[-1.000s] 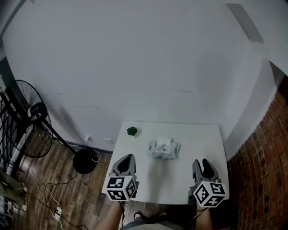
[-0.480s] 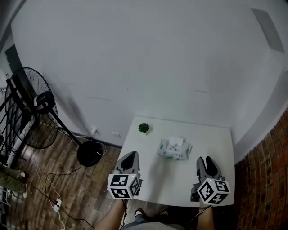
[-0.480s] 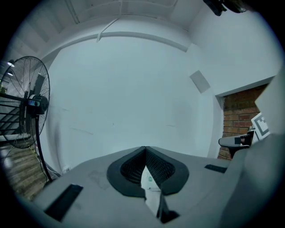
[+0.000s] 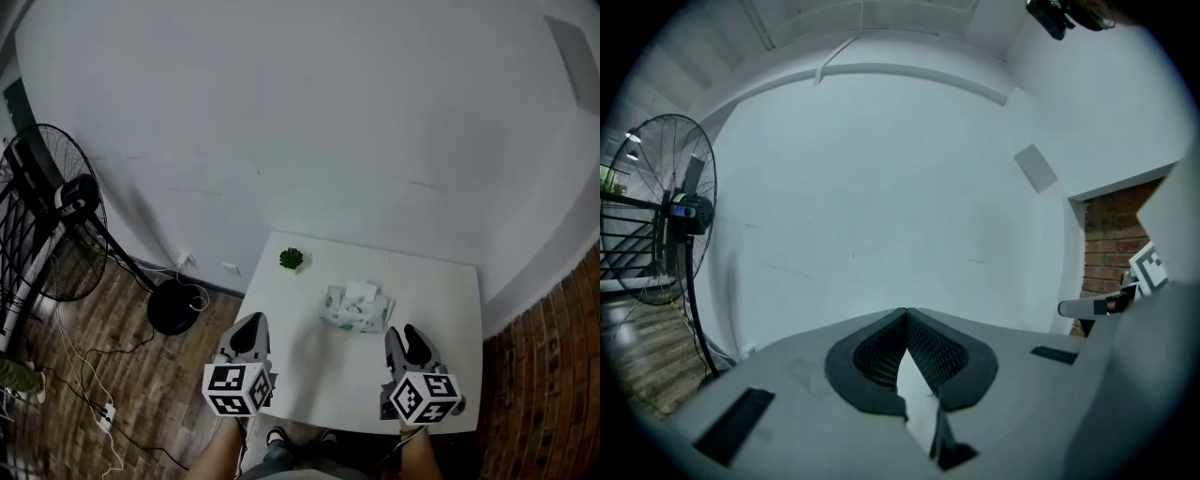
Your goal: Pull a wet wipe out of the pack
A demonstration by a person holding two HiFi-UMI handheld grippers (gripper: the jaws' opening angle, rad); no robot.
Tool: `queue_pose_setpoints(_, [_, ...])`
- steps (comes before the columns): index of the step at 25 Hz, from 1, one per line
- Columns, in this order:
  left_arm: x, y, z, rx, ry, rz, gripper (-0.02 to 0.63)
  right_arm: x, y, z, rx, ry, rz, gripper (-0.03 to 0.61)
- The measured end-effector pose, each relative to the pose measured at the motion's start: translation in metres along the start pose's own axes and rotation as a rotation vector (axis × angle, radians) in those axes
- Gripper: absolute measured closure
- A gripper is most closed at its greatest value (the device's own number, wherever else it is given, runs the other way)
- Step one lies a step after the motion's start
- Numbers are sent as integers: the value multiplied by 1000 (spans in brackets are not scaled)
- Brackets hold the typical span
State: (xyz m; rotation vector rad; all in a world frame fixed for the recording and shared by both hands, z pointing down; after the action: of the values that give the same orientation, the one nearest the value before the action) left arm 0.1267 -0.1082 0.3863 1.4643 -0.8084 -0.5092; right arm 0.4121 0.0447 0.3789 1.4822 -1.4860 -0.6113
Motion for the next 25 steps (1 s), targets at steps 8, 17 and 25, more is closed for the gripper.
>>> queue_pose_setpoints(8, [5, 28, 2, -22, -63, 67, 611, 43, 8, -14, -92, -61, 130, 430])
queue_pose_setpoints(17, [6, 58, -3, -65, -108, 128, 611, 92, 14, -34, -151, -149, 277, 428])
queue_pose_setpoints(25, [13, 88, -1, -82, -131, 187, 611, 134, 27, -43, -217, -223, 432, 425])
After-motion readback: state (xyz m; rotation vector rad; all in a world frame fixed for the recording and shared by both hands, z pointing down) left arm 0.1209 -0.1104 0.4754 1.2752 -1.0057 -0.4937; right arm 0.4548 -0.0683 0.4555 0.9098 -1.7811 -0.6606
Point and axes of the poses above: the fingertips, and each gripper's own axes: x forward along the fingers, z to its left, y out of its underside, the point moved 9 cm from there along -x, backward along the fingers, and after that the axes turned 15 degrees about x, right-handed, at the moved point
